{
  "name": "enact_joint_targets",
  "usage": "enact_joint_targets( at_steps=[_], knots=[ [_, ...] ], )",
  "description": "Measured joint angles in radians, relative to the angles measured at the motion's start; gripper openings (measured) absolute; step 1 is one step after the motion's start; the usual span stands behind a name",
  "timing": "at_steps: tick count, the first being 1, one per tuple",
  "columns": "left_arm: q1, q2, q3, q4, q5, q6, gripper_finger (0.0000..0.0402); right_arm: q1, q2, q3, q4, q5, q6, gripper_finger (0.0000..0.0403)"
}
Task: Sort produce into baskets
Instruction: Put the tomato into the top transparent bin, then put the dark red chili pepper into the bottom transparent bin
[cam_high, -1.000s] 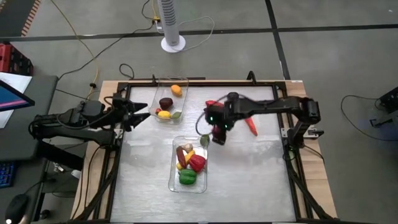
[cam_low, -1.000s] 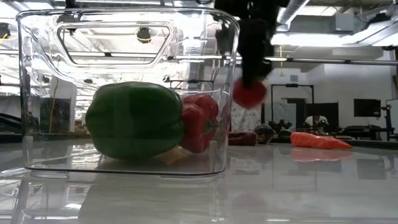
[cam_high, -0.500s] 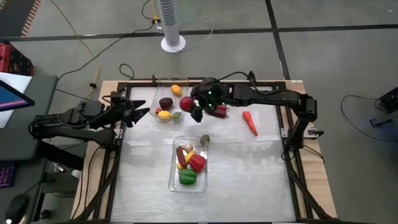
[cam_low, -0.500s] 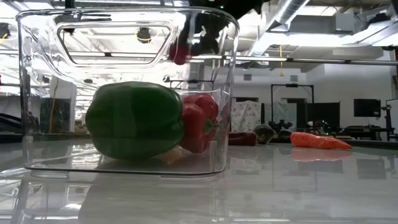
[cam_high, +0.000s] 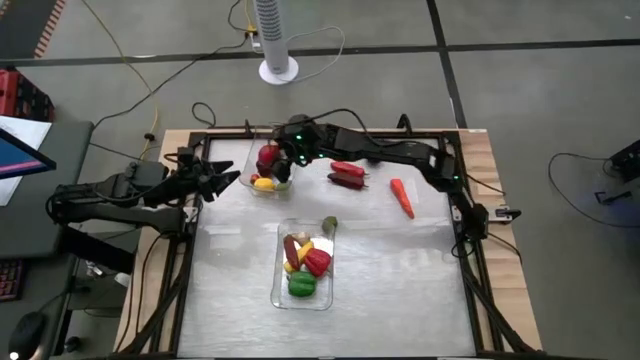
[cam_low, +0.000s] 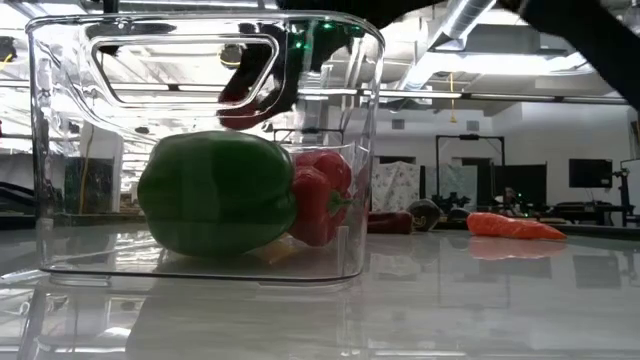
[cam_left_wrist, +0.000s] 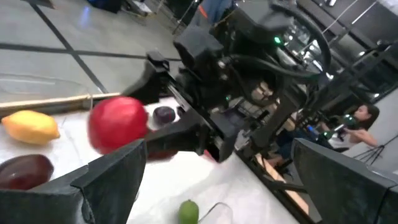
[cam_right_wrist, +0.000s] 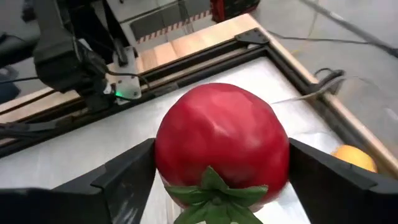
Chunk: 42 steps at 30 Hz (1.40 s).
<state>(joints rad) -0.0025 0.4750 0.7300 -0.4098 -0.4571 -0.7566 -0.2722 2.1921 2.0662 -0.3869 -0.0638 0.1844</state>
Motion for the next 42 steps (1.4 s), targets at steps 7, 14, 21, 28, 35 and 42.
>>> enact_joint_targets(
  at_steps=[7, 14, 21, 28, 35, 42],
  knots=[
    [0.0, 0.0, 0.0, -0.063, 0.029, -0.06, 0.0387, -0.006, 0.081, 0.136, -0.164, -0.02, -0.035, 0.0387],
    [0.011, 0.03, 0.0, -0.133, 0.086, -0.113, 0.0387, -0.073, 0.034, 0.164, -0.589, 0.026, -0.105, 0.0381],
    [0.109, 0.127, 0.0, -0.111, 0.214, -0.089, 0.0387, -0.105, 0.033, 0.093, -0.812, 0.141, -0.18, 0.0381],
    [0.211, 0.202, 0.0, -0.045, 0.318, -0.064, 0.0387, -0.1, 0.035, -0.058, -0.813, 0.084, -0.194, 0.0381],
    [0.267, 0.205, 0.0, 0.006, 0.306, -0.049, 0.0387, -0.091, 0.035, -0.158, -0.798, 0.139, -0.265, 0.0355],
    [0.311, 0.205, 0.0, 0.055, 0.275, -0.04, 0.0387, -0.124, 0.034, -0.241, -0.759, 0.145, -0.306, 0.0296]
  ],
)
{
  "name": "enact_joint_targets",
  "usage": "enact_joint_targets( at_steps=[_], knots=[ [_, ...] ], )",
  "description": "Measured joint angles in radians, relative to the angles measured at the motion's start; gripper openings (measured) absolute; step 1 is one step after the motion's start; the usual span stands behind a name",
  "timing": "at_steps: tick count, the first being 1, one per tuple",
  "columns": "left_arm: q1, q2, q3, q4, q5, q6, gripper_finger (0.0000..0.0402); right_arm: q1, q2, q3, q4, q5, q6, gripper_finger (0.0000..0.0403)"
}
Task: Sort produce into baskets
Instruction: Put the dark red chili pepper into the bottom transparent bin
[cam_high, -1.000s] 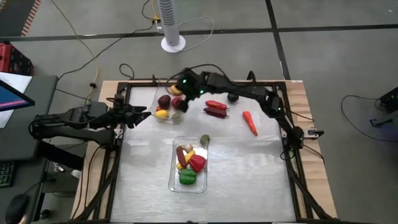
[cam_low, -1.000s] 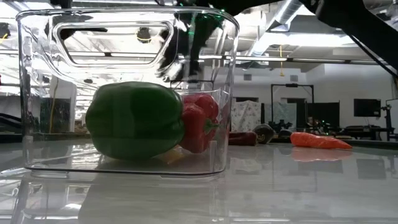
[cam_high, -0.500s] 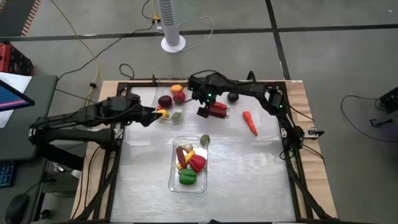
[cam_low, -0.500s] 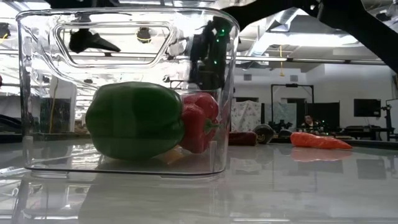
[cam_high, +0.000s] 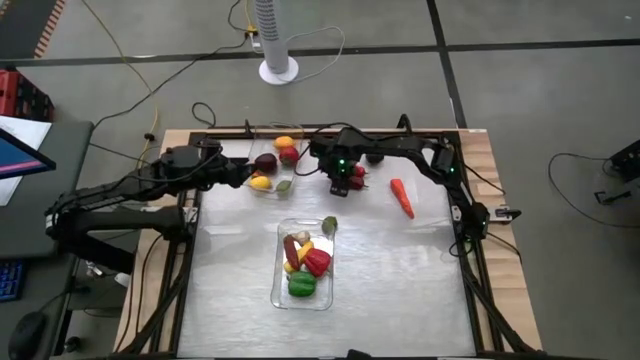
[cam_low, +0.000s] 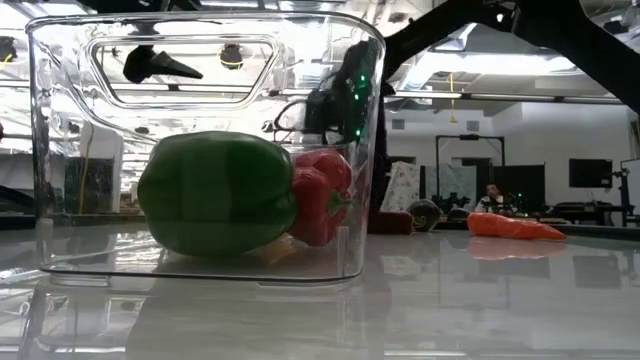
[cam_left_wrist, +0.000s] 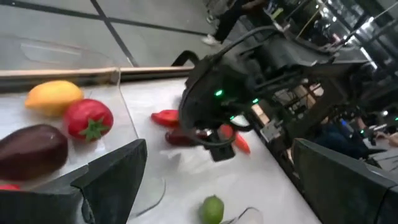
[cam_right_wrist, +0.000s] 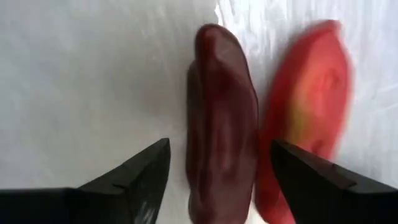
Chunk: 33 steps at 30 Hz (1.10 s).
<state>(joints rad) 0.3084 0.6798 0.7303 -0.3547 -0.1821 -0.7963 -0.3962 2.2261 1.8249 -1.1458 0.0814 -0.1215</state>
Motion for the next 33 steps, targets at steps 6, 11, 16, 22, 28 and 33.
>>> enact_joint_targets(
  at_steps=[6, 11, 16, 22, 28, 33],
  knots=[
    [0.003, 0.0, 0.0, 0.036, 0.002, 0.0, 0.0387, -0.014, 0.001, -0.048, 0.031, -0.001, -0.027, 0.0257],
    [0.003, 0.0, 0.0, 0.035, 0.002, -0.013, 0.0387, -0.005, 0.002, -0.051, 0.035, -0.004, -0.026, 0.0213],
    [0.003, 0.0, 0.0, 0.035, 0.003, -0.02, 0.0387, 0.014, 0.002, -0.05, 0.045, -0.003, -0.025, 0.0159],
    [0.003, -0.003, 0.008, 0.088, 0.107, -0.028, 0.0387, 0.032, 0.003, -0.019, 0.06, -0.027, 0.03, 0.0156],
    [0.003, -0.009, 0.058, 0.077, 0.152, 0.015, 0.0387, 0.059, -0.007, 0.134, -0.004, -0.1, 0.095, 0.0168],
    [0.003, -0.008, 0.09, 0.076, 0.159, 0.055, 0.0387, 0.101, -0.052, 0.308, -0.069, -0.242, 0.125, 0.0158]
  ],
)
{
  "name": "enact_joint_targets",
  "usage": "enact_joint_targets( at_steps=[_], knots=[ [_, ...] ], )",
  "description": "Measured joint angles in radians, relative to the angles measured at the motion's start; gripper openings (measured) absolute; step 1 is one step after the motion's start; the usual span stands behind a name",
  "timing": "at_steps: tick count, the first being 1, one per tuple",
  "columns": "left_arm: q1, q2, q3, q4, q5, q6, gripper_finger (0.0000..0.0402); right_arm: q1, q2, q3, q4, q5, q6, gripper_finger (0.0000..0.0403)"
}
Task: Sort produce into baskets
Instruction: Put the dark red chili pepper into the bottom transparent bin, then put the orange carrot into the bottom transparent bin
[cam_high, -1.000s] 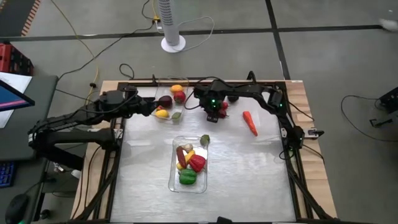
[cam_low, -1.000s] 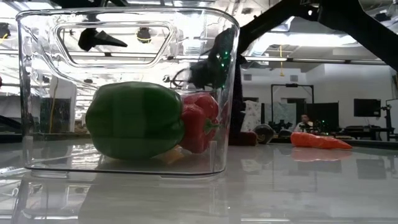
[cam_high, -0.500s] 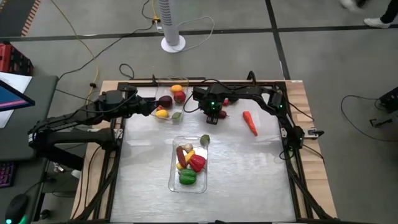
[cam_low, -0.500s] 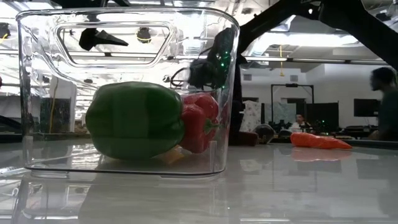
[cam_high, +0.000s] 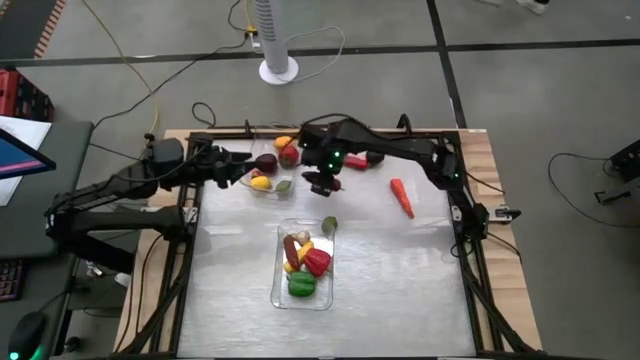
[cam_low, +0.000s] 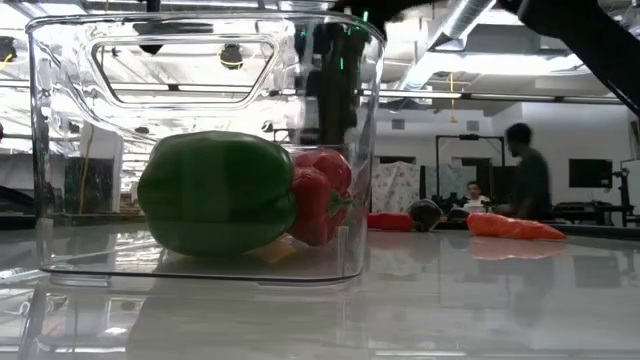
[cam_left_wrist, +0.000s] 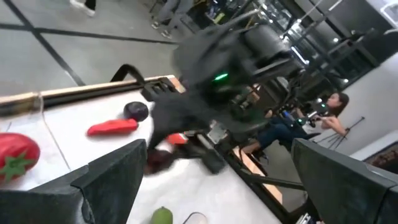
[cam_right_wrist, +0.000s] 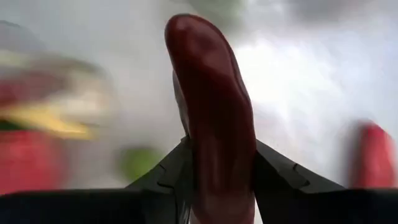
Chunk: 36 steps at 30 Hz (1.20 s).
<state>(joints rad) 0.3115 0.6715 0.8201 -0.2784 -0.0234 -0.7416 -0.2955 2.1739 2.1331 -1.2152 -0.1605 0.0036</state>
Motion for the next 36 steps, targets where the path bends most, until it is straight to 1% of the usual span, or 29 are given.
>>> enact_joint_targets(
  at_steps=[4, 7, 9, 12, 14, 17, 19, 23, 28, 30, 32, 36],
  knots=[
    [0.0, 0.0, 0.014, 0.0, 0.018, 0.03, 0.0387, 0.051, -0.044, 0.084, -0.004, -0.235, 0.0, 0.0167],
    [0.0, 0.0, 0.017, 0.0, 0.018, 0.055, 0.0387, 0.102, -0.081, 0.096, 0.042, -0.391, 0.021, 0.018],
    [0.0, 0.0, 0.017, 0.0, 0.015, 0.076, 0.0387, 0.142, -0.096, 0.096, 0.078, -0.438, 0.049, 0.0187],
    [0.0, 0.0, 0.017, -0.001, 0.016, 0.095, 0.0387, 0.205, -0.095, 0.096, 0.138, -0.441, 0.075, 0.0196],
    [0.0, 0.0, 0.017, -0.001, 0.018, 0.095, 0.0387, 0.245, -0.091, 0.095, 0.165, -0.428, 0.079, 0.0203],
    [0.0, 0.0, 0.017, -0.002, 0.04, 0.098, 0.0387, 0.298, -0.093, 0.057, 0.222, -0.354, 0.101, 0.0222],
    [0.0, 0.0, 0.017, -0.003, 0.07, 0.105, 0.0387, 0.32, -0.089, 0.041, 0.217, -0.313, 0.124, 0.0239],
    [0.0, 0.0, 0.018, -0.03, 0.107, 0.11, 0.0387, 0.312, -0.091, 0.043, 0.12, -0.224, 0.129, 0.0266],
    [0.0, 0.0, 0.018, -0.049, 0.118, 0.121, 0.0387, 0.269, -0.094, 0.042, -0.077, -0.091, 0.13, 0.0271],
    [0.0, 0.001, 0.018, -0.049, 0.127, 0.121, 0.0387, 0.253, -0.093, 0.039, -0.123, -0.038, 0.095, 0.0271],
    [0.0, 0.0, 0.018, -0.049, 0.145, 0.116, 0.0387, 0.245, -0.094, 0.006, -0.128, 0.012, 0.048, 0.0271],
    [0.0, -0.007, 0.018, -0.051, 0.199, 0.077, 0.0387, 0.242, -0.089, -0.096, -0.164, 0.031, -0.041, 0.0272]
  ],
)
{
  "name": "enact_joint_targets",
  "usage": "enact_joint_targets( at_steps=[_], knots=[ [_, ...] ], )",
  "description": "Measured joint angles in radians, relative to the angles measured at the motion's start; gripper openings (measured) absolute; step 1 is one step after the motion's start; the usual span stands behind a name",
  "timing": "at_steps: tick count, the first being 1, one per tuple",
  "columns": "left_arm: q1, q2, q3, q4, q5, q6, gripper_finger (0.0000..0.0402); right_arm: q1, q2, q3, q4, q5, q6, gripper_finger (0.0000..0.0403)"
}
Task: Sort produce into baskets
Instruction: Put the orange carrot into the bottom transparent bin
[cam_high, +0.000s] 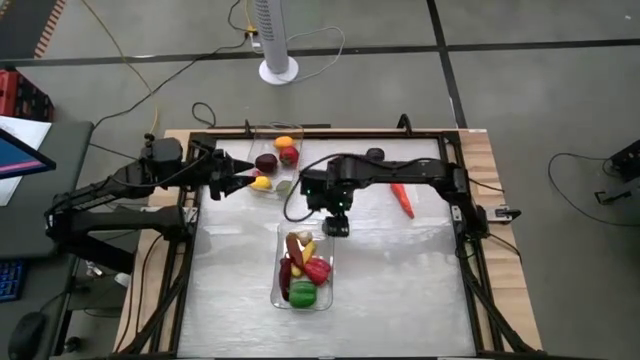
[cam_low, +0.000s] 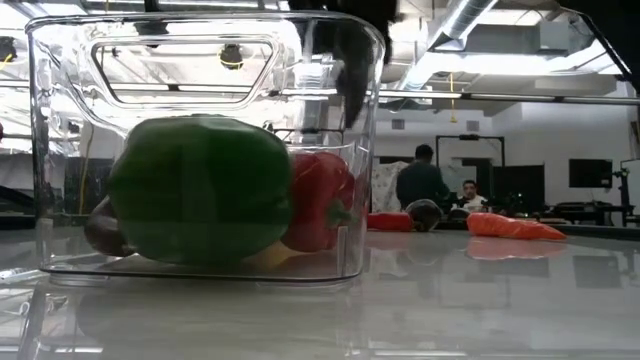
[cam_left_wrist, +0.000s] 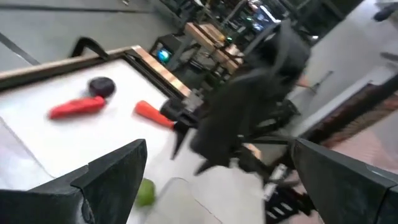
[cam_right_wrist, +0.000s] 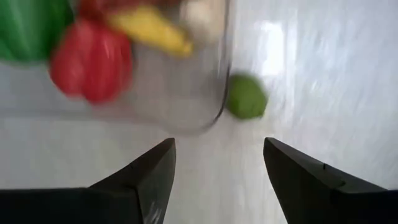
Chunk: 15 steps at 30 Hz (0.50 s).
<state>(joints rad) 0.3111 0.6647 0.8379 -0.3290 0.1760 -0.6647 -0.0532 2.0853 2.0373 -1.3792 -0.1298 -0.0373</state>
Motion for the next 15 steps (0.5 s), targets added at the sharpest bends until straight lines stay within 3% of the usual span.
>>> enact_joint_targets(
  at_steps=[4, 7, 15],
  knots=[
    [0.0, -0.013, 0.0, -0.016, 0.064, -0.035, 0.0387, -0.011, -0.007, -0.128, -0.061, 0.045, -0.06, 0.0272],
    [0.0, -0.028, 0.0, -0.053, 0.074, -0.042, 0.0387, -0.054, -0.048, -0.256, -0.013, 0.048, -0.037, 0.0272],
    [0.0, -0.039, 0.0, -0.113, 0.056, -0.055, 0.0387, -0.18, -0.345, -0.675, 0.193, 0.1, 0.136, 0.0272]
  ],
)
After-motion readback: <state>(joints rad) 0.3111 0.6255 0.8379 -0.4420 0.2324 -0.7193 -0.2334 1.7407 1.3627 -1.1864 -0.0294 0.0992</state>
